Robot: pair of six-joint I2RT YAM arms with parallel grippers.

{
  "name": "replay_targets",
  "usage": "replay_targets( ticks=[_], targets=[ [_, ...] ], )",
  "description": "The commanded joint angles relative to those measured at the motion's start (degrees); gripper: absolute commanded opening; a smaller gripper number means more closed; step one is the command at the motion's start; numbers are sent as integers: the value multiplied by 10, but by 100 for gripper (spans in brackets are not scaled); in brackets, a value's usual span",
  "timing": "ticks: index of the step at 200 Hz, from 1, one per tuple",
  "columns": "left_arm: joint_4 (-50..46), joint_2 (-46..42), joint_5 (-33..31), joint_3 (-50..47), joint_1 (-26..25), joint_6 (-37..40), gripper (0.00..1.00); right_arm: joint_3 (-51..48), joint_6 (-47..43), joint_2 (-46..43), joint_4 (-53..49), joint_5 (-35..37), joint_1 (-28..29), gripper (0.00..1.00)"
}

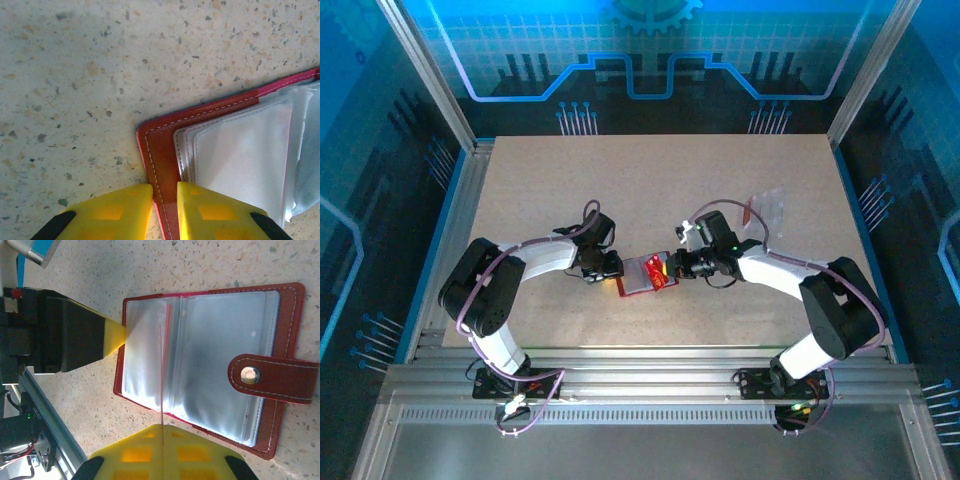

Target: Put the credit cards into the card holder

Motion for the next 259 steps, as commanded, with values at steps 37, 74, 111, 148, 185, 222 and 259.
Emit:
replay_targets(
  ticks=[37,74,111,148,185,222,259],
  targets=[
    [15,33,10,-11,-3,-2,23,39,-20,41,-5,-28,-2,0],
    [16,33,10,-13,-4,-2,23,41,-24,51,-9,-26,0,0],
    [16,32,10,-13,-3,-1,23,42,-25,63,-13,-20,-1,0],
    [17,32,9,-14,-3,-1,23,46,-30,71,-21,-15,-1,0],
    [18,33,9,-15,-3,-2,23,40,-33,61,-28,-4,-3,0],
    [20,36,11,-15,-3,-3,23,39,-33,61,-31,-3,-5,0],
    [19,33,10,-16,-3,-2,23,38,-33,58,-31,-1,-5,0]
  ],
)
